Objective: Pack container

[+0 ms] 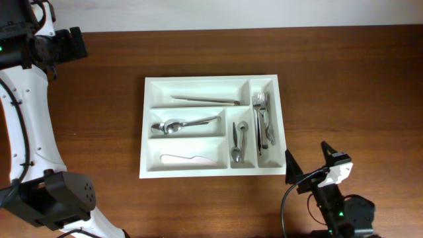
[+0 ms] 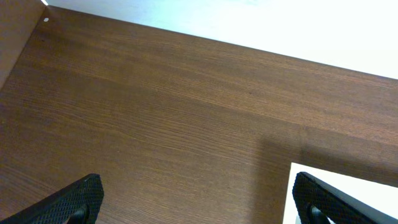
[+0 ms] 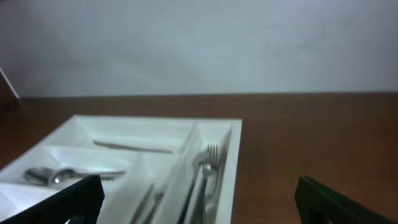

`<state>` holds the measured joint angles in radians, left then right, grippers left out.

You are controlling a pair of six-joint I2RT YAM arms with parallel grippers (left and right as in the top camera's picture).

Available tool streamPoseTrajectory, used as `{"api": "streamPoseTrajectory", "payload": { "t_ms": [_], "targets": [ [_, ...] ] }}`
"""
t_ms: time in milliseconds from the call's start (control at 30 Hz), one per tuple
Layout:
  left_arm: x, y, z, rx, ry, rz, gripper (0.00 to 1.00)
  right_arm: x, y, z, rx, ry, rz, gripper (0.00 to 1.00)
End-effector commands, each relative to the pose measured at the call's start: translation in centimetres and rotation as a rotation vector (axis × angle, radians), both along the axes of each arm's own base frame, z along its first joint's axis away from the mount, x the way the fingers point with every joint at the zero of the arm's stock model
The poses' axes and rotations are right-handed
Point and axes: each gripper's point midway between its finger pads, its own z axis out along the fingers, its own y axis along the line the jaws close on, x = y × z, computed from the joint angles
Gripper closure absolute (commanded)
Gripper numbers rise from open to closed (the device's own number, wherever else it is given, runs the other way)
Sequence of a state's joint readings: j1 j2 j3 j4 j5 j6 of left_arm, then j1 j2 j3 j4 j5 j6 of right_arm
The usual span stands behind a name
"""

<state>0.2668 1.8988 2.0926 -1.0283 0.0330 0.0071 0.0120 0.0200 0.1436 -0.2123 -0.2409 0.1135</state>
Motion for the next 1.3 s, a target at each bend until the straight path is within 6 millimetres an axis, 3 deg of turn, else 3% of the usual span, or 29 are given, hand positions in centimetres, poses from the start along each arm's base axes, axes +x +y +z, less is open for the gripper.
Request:
{"api": "streamPoseTrajectory", "payload": {
  "t_ms": [0,67,1067,1267],
  "targets": [
    [0.0,0.3,0.0,0.008,0.001,0.001,0.01,0.3,-0.1,-2.4,0.017,0.041,-0.008,0.02],
    [0.0,0.3,0.0,0.008,0.001,0.001,0.01,0.4,0.0,-3.2,0.016,0.053,-0.007,0.01],
    [0.0,0.3,-0.2,0.007,0.006,0.001,0.01,0.4,0.0,-3.1,0.016,0.049,-0.007,0.01],
    [-1.8,-1.9,2.8,0.021,-0.048,-0.033,0.01,0.4,0.0,-3.1,0.016,0.049,-0.007,0.01]
  ]
}}
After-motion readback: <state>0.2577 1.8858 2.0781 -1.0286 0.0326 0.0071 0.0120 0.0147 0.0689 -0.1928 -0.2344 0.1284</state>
